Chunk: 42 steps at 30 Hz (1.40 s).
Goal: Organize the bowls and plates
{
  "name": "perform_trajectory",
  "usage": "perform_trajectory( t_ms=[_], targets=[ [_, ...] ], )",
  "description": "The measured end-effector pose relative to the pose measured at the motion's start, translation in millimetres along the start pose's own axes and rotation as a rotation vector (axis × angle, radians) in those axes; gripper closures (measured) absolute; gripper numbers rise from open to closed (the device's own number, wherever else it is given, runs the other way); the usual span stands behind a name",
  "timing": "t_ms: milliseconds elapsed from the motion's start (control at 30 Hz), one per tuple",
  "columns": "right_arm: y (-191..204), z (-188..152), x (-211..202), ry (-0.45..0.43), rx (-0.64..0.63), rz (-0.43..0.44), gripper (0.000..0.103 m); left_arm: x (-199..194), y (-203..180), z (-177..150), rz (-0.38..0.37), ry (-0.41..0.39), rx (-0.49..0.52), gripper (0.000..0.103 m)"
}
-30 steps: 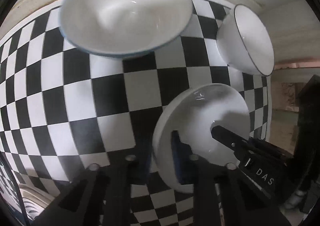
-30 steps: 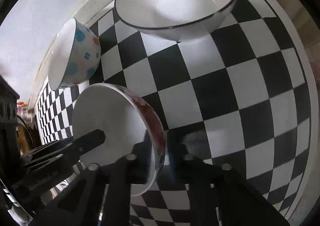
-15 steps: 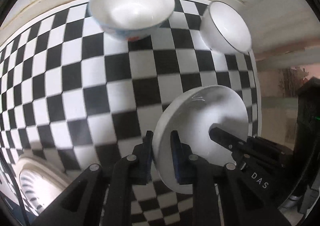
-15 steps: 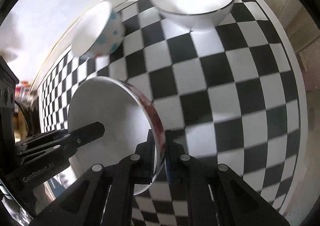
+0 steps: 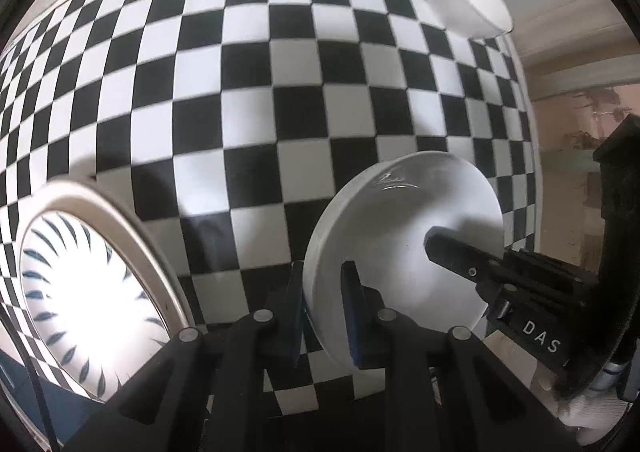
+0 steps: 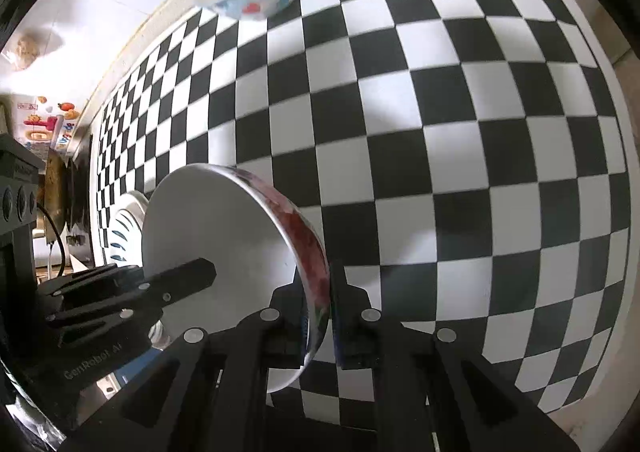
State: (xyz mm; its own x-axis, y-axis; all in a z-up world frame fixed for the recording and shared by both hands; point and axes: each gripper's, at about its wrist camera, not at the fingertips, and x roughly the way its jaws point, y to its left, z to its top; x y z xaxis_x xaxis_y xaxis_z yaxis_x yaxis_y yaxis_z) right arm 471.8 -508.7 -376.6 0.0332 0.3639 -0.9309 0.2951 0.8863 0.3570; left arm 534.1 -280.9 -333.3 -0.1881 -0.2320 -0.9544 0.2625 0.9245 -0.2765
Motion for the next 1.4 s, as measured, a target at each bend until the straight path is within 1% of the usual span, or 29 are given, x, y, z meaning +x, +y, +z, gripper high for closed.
perform_trajectory(
  t_ms=[100,233,467,733,900,1033,1133,1267,1300,1400],
  targets=[
    [3,-5,8,0.014,-0.018,-0.017,0.093,7,1,-5,0.013,0.006,-0.001,0.088],
    [1,-10,21,0.047,-0.021,-0.024,0.093,23,-2,-11,0.006,0.030,-0.020,0.088],
    [1,-12,38,0.080,-0.021,-0.044,0.093,38,-3,-12,0.013,0.059,-0.029,0.088],
    [15,-11,62,0.097,-0.023,-0.058,0.093,50,-8,-11,0.026,0.075,-0.024,0.088],
    [13,-10,63,0.100,-0.022,-0.058,0.093,53,-8,-11,0.020,0.076,-0.030,0.088],
    [10,-9,60,0.101,-0.018,-0.055,0.093,53,-7,-13,0.031,0.080,-0.020,0.088],
    [6,-8,61,0.118,-0.004,-0.040,0.092,49,-7,-17,0.046,0.083,-0.027,0.087],
    [-3,-7,59,0.135,0.019,-0.026,0.092,31,-5,-23,0.055,0.065,-0.039,0.085],
    [-6,-7,55,0.133,0.026,-0.009,0.091,24,-5,-25,0.058,0.053,-0.038,0.085],
    [-12,-7,40,0.128,0.034,0.005,0.082,2,-11,-25,0.091,0.003,-0.025,0.083]
  ],
)
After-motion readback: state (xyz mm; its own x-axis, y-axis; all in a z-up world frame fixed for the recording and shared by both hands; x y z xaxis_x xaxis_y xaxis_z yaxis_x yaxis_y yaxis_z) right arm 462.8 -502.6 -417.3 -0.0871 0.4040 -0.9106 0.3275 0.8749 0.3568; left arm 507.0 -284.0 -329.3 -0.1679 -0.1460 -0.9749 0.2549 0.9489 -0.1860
